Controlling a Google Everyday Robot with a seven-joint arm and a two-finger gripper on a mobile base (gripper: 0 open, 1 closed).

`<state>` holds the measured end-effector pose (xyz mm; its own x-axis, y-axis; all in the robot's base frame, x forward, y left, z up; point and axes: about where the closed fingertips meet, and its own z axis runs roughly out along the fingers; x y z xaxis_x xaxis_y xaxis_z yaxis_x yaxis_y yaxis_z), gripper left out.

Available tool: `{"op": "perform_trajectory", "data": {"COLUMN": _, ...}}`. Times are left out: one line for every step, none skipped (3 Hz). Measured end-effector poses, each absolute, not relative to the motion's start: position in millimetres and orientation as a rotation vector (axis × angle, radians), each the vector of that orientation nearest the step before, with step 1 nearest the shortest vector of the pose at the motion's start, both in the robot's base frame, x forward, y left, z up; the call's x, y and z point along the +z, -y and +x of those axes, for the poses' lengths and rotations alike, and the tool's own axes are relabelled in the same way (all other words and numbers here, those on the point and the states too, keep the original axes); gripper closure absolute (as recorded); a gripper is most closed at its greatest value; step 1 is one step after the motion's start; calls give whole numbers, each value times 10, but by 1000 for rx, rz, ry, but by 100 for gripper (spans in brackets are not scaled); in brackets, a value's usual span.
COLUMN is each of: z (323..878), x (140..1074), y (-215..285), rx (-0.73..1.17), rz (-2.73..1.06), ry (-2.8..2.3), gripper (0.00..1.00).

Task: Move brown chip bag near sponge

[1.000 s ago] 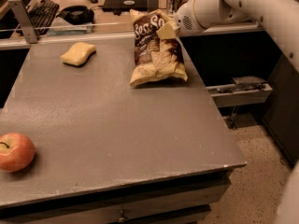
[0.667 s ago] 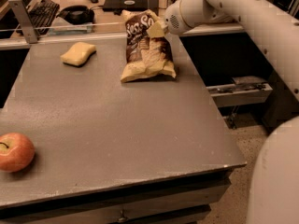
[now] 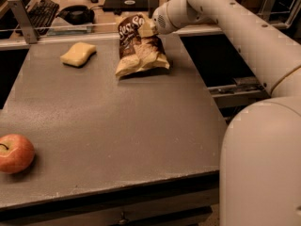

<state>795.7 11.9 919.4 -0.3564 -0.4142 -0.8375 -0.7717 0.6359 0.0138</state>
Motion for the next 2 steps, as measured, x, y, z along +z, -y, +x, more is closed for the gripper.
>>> {"op": "perform_trajectory", "data": {"z": 8021, "x": 9158, "y": -406, "rx": 567, "rz": -951, "ry": -1976, "gripper": 100}}
{"op": "perform_trajectory", "data": {"z": 8040, "x": 9112, "y": -649, "rx": 616, "rz": -978, "ry": -1967, "gripper": 100}}
